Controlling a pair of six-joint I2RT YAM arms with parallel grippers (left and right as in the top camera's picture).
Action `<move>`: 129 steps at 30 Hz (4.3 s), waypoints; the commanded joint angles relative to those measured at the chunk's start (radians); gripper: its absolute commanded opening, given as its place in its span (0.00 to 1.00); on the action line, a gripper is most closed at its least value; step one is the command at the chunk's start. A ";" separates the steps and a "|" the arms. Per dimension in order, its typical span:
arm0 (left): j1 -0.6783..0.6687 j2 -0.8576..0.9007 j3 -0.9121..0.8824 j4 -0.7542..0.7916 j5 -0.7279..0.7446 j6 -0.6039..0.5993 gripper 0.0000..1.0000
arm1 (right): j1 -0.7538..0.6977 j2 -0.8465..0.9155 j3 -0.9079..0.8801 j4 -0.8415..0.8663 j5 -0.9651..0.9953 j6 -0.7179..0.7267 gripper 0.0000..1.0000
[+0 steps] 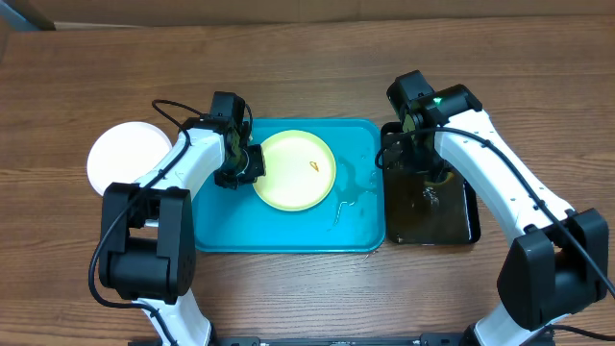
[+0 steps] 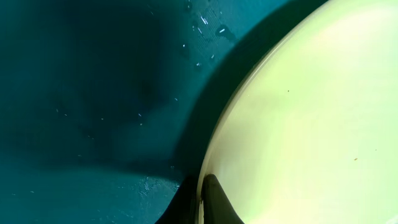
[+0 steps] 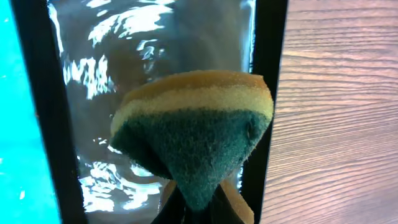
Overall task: Clean dirty plates on tray and stack at the side
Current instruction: 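Lift the sponge and carry it left over the yellow plate, then scrub the yellow plate surface with the sponge in the right gripper, then return the sponge to the basin, release it, raise the right gripper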
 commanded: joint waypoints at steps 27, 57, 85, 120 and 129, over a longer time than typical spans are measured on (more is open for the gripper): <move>-0.010 0.030 -0.024 -0.036 0.004 0.020 0.04 | 0.378 0.057 0.011 0.505 0.029 0.016 0.04; -0.010 0.030 -0.024 -0.036 0.004 0.020 0.04 | 0.397 0.295 0.007 0.594 0.030 0.013 0.06; -0.010 0.030 -0.024 -0.036 0.004 0.020 0.04 | 0.366 0.376 0.044 0.591 -0.522 0.004 0.04; -0.010 0.030 -0.024 -0.034 0.003 0.020 0.08 | -0.289 0.113 -0.053 0.171 -0.383 -0.093 0.04; -0.010 0.030 -0.024 -0.028 0.003 0.021 0.13 | -0.289 0.111 -0.136 0.284 -0.387 -0.090 0.49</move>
